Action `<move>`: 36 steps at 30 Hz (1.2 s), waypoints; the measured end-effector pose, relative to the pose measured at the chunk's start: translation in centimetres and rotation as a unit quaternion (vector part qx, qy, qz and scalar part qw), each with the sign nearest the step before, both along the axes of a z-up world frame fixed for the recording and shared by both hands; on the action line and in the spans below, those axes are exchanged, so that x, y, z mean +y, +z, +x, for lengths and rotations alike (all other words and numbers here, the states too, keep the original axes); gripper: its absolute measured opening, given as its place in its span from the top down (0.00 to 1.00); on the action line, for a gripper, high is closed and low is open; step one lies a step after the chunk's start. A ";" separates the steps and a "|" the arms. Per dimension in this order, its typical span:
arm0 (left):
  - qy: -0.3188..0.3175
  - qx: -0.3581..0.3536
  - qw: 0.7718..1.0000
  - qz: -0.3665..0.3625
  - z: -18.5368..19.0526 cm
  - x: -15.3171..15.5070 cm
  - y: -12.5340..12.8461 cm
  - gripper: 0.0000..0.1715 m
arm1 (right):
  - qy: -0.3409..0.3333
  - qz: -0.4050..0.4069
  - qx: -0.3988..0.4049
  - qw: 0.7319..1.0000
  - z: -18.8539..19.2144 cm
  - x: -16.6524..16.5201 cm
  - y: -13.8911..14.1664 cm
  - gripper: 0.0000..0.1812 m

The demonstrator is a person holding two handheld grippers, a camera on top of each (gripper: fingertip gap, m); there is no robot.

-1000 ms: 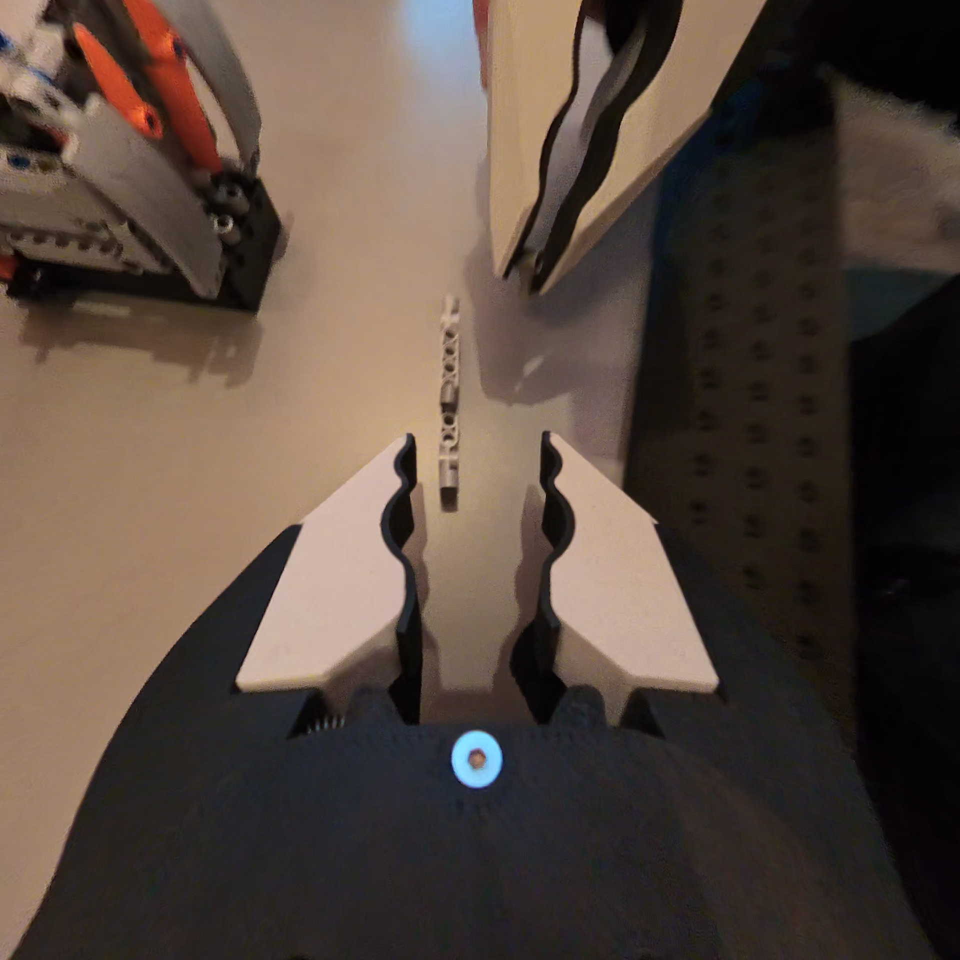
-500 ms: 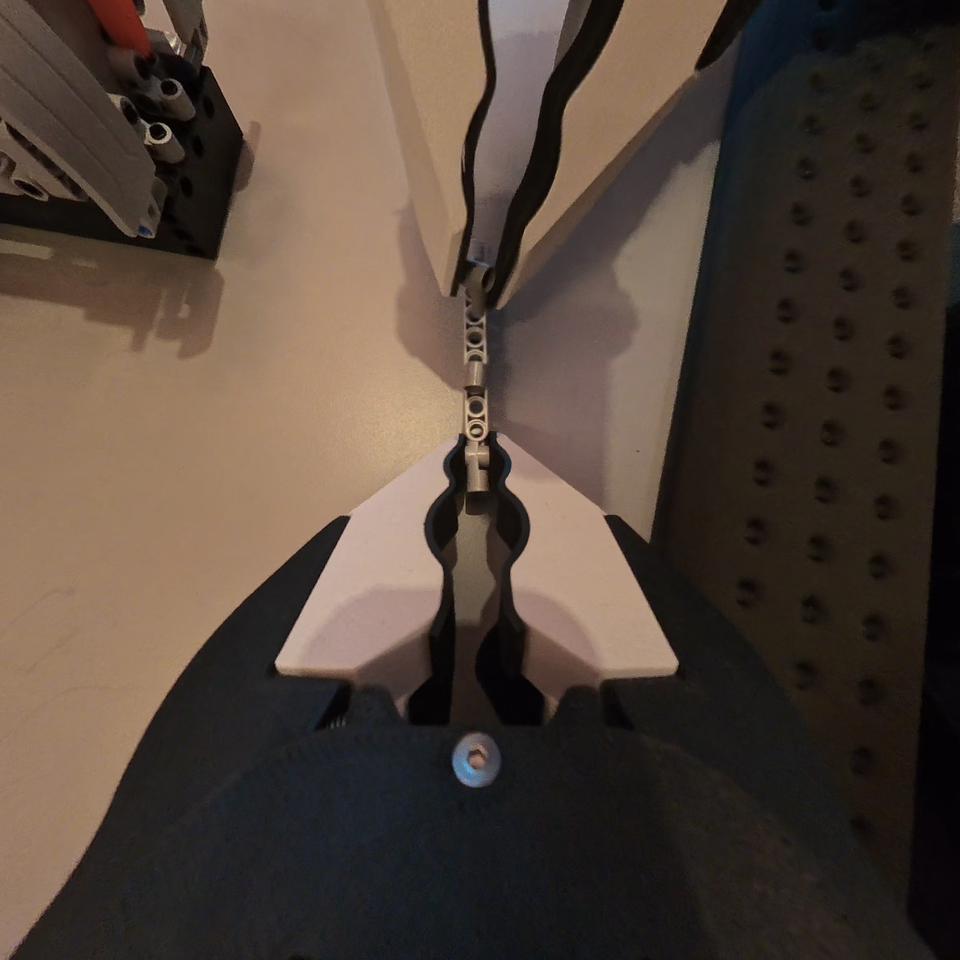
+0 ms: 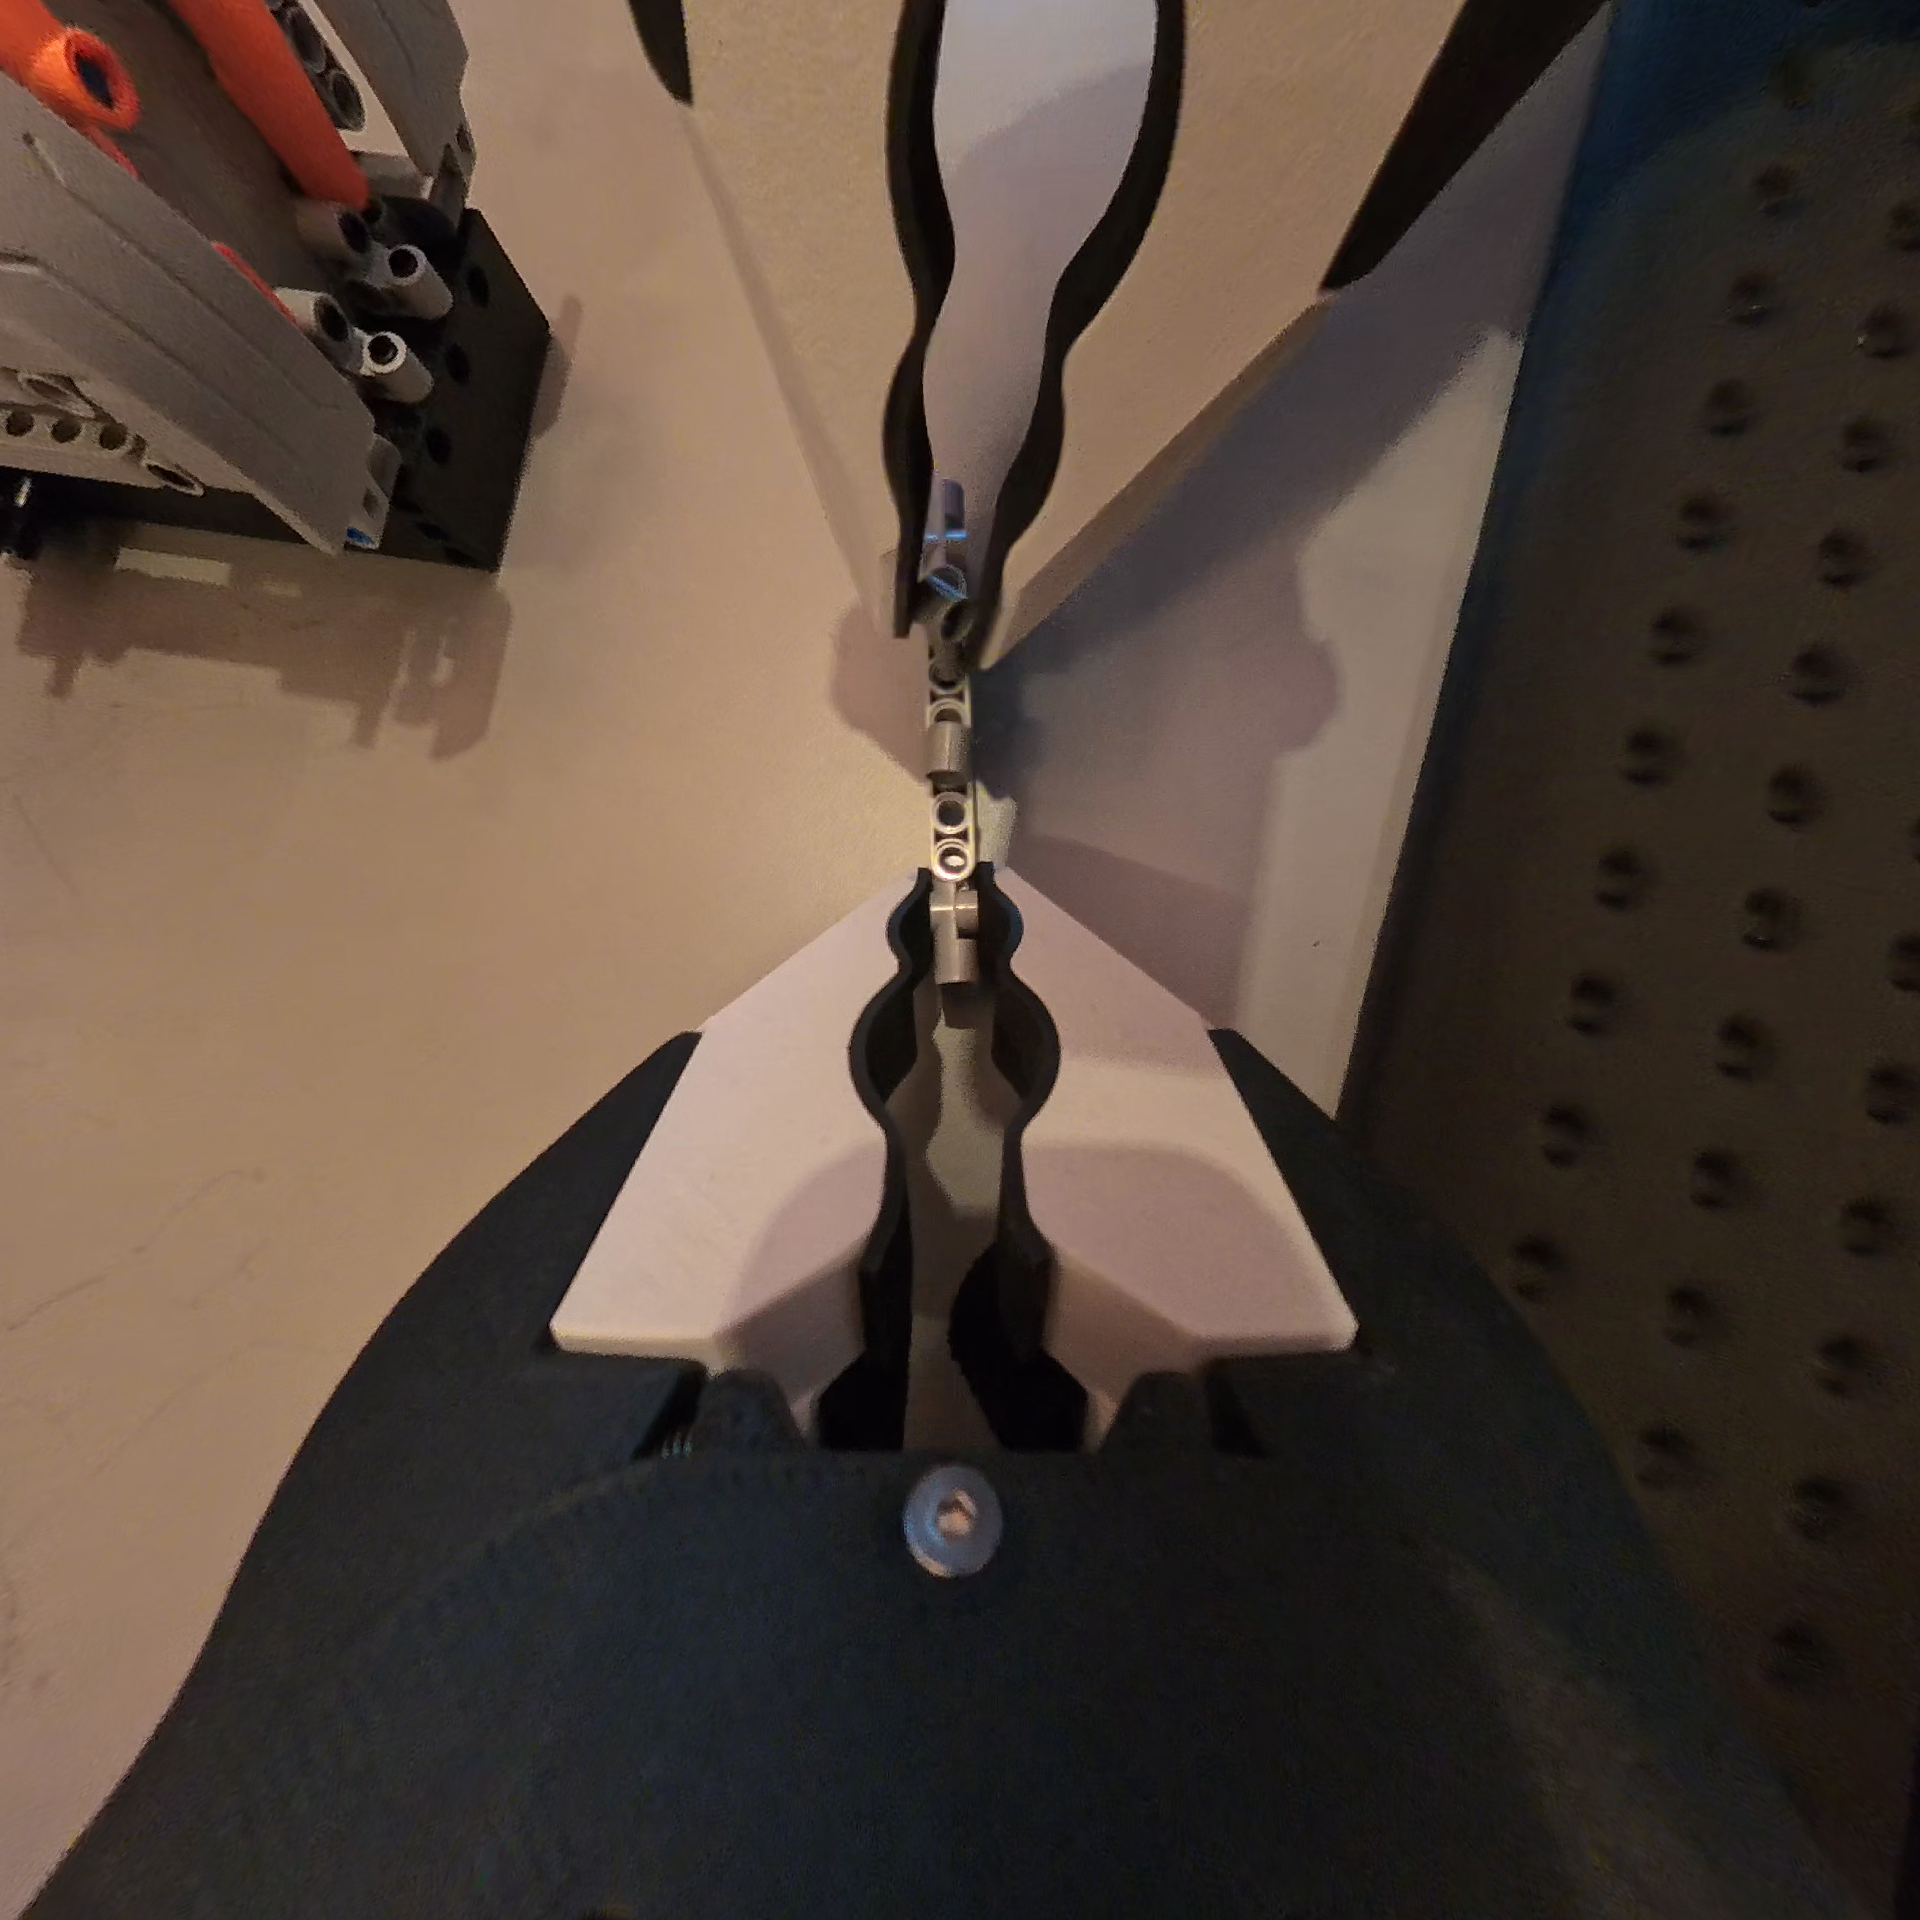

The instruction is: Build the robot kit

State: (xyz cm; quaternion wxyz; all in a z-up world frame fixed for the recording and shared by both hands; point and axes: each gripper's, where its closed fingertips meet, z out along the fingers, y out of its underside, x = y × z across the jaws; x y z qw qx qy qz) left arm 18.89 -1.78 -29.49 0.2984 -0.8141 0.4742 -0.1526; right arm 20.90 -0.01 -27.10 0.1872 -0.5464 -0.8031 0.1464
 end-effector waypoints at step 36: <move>0.018 -0.019 1.000 -0.017 0.4 0.2 -0.1 0.97 | 0.069 0.266 -0.071 0.959 0.4 0.3 -0.3 0.98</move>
